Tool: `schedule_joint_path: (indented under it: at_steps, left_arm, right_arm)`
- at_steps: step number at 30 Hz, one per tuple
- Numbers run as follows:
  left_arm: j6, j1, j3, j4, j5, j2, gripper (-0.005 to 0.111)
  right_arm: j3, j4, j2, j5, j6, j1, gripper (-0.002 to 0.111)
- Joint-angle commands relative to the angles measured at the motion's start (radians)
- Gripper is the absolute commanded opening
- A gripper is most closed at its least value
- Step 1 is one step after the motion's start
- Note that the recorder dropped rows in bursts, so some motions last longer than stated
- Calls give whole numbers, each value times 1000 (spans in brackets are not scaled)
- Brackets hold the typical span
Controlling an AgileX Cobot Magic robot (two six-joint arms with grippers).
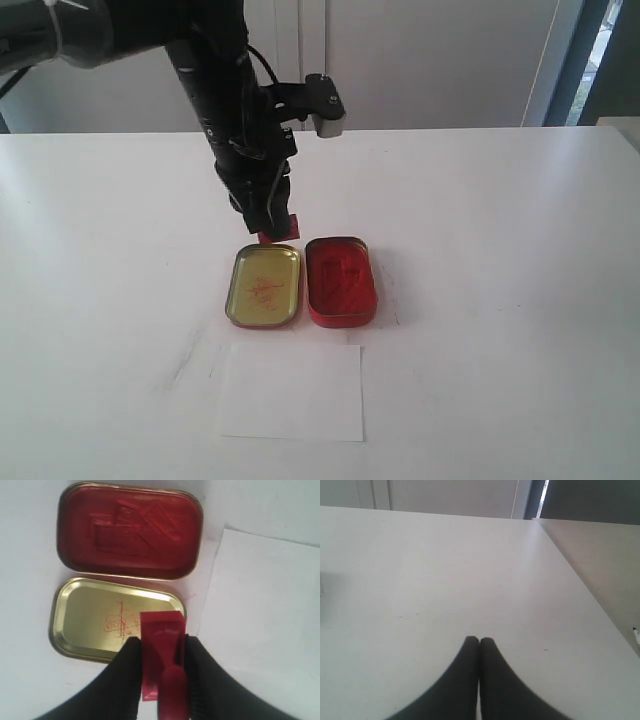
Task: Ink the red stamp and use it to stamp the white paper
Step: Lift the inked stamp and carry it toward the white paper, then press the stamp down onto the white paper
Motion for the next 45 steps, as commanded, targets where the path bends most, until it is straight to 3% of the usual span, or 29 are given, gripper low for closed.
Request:
schedule_joint_path:
  at_steps: [1,17,29,38,45]
  left_arm:
    - [14,-1,102,-17,91,-79,0]
    - [81,-1,433,-82,37,-270,0]
    - [164,-12,492,-142,-85,-264,0]
    - [201,-83,511,-112,-152,-191,0]
    - [259,-97,507,-116,-185,-138,0]
  right_arm:
    - [6,-8,-6,-14,0,-3,0]
    - [6,-8,-6,-14,0,-3,0]
    - [6,-8,-6,-14,0,-3,0]
    - [6,-8,-6,-14,0,-3,0]
    - [6,-8,-6,-14,0,-3,0]
